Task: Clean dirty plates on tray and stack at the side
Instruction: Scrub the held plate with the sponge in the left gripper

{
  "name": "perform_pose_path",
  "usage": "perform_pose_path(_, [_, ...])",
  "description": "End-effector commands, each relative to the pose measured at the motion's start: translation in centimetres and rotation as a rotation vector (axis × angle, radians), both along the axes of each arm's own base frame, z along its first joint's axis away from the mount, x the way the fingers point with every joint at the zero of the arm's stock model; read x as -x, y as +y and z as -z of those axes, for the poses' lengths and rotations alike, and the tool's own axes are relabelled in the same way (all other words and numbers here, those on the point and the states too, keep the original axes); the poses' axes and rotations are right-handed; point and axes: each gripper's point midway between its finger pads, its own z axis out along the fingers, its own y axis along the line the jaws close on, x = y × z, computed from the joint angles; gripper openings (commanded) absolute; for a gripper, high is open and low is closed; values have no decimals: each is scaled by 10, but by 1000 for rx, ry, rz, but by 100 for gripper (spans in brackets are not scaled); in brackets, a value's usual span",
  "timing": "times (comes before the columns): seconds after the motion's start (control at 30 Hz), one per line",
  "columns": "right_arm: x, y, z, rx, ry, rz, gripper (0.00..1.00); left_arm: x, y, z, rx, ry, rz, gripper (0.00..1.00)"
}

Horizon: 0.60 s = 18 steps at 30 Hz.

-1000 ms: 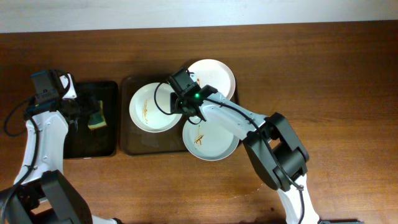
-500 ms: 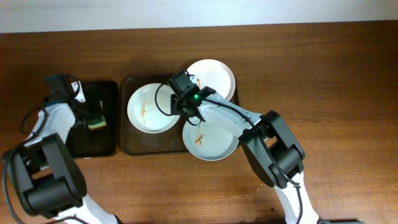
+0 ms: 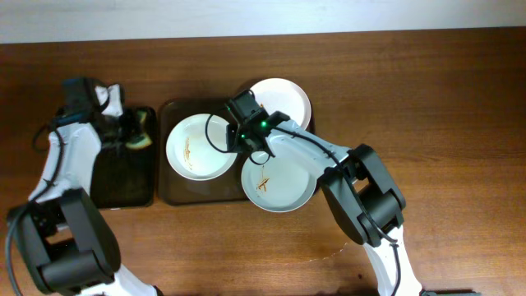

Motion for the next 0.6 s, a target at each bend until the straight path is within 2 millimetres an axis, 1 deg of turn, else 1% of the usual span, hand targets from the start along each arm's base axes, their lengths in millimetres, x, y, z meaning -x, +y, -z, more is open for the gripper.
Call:
perform_pose_path(0.0, [-4,-1,-3,-45,28,-20,4,-9,-68,-17,34,-58,220,1])
perform_pose_path(0.03, [-4,-1,-3,-45,28,-20,4,-8,-88,-7,39,-33,266,1])
perform_pose_path(0.1, [-5,-1,-3,-47,24,-20,4,-4,-113,11,46,11,326,1])
perform_pose_path(0.13, [-5,-1,-3,-48,24,-19,4,-1,-122,25,48,51,337,1])
perform_pose_path(0.2, [-4,0,-4,-63,35,-25,4,2,-114,59,5,151,226,1])
perform_pose_path(0.23, [-5,-1,-4,-64,35,-23,4,4,-110,71,-3,188,179,1])
perform_pose_path(0.27, [-6,-1,-4,-66,32,-22,4,8,-109,85,6,227,157,1])
perform_pose_path(0.33, [-7,0,-5,-75,30,-24,4,20,-112,104,12,298,155,1])
perform_pose_path(0.4, [-7,0,-5,-75,30,-24,4,34,-113,107,17,359,153,1])
perform_pose_path(0.43, [-7,0,-5,-75,30,-24,4,50,-116,107,43,426,159,1])
perform_pose_path(0.47, [-7,0,-5,-75,30,-23,4,76,-126,105,106,525,190,1])
perform_pose_path(0.53, [-8,0,-6,-77,26,-24,4,93,-141,99,171,566,288,1])
perform_pose_path(0.57, [-8,0,-6,-77,26,-24,4,96,-144,98,171,566,326,1])
